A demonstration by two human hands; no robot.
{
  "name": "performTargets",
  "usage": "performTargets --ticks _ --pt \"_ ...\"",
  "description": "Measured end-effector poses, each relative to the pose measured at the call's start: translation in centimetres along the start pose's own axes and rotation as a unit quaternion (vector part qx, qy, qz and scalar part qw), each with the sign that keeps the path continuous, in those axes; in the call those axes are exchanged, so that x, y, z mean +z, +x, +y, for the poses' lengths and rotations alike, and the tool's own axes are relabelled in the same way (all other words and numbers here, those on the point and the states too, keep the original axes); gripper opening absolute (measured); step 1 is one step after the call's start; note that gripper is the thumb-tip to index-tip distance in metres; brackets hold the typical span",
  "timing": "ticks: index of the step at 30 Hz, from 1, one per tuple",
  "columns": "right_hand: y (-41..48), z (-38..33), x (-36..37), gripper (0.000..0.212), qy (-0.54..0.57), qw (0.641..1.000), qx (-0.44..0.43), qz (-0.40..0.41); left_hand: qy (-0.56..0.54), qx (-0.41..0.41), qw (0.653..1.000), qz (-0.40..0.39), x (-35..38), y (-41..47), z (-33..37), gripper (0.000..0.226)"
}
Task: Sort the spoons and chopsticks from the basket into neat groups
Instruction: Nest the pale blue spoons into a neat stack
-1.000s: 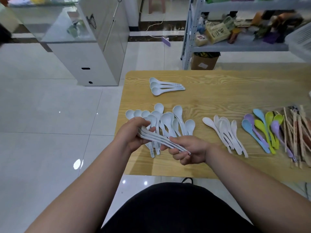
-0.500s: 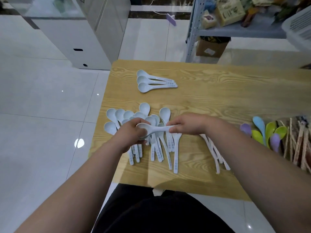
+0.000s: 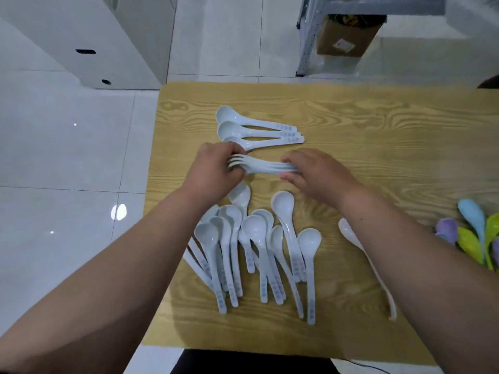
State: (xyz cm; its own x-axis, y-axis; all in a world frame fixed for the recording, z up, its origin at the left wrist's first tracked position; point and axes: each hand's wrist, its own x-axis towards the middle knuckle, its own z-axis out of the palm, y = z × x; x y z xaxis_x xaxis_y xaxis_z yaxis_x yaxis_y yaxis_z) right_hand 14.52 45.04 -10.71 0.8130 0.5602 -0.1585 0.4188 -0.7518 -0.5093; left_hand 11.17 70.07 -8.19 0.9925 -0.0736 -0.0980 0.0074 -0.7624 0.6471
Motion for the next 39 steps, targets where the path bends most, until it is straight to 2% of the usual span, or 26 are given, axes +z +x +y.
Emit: performTargets --ticks 2,7,14,17,20,25,29,31,39 --pt "1.5 0.6 0.5 0.034 -0.034 0.999 0.000 0.018 0.045 0.056 0.997 0.013 0.7 1.5 -1.3 0.017" --pt "3.2 1.5 1.8 0.030 -0.061 0.995 -0.035 0.076 0.091 0.106 0.987 0.073 2.6 2.6 -4.7 0.024" --pt "5.8 3.3 3.1 0.023 -0.030 0.996 -0.043 0.066 0.072 0.204 0.976 -0.010 2.4 6.3 -7.9 0.026" --pt "6.4 3.6 4.0 0.026 -0.009 0.993 -0.065 0.095 0.047 0.214 0.976 -0.006 2.9 6.9 -8.6 0.024" --pt "6.6 4.0 4.9 0.028 -0.037 0.984 -0.094 0.145 0.039 0.235 0.971 0.032 3.4 7.0 -9.2 0.023" --pt "6.9 4.2 5.4 0.042 -0.065 0.976 -0.105 0.181 0.057 0.217 0.971 0.086 3.6 7.0 -9.4 0.029" --pt "6.8 4.1 5.4 0.053 -0.071 0.975 -0.107 0.184 0.046 0.171 0.978 0.107 3.3 6.5 -9.3 0.065" --pt "6.7 4.2 5.5 0.056 -0.078 0.974 -0.103 0.184 0.041 0.161 0.980 0.106 3.3 6.5 -9.3 0.074" --pt "6.8 4.1 5.6 0.061 -0.094 0.977 -0.067 0.177 0.015 0.169 0.984 0.050 3.5 6.6 -9.5 0.062"
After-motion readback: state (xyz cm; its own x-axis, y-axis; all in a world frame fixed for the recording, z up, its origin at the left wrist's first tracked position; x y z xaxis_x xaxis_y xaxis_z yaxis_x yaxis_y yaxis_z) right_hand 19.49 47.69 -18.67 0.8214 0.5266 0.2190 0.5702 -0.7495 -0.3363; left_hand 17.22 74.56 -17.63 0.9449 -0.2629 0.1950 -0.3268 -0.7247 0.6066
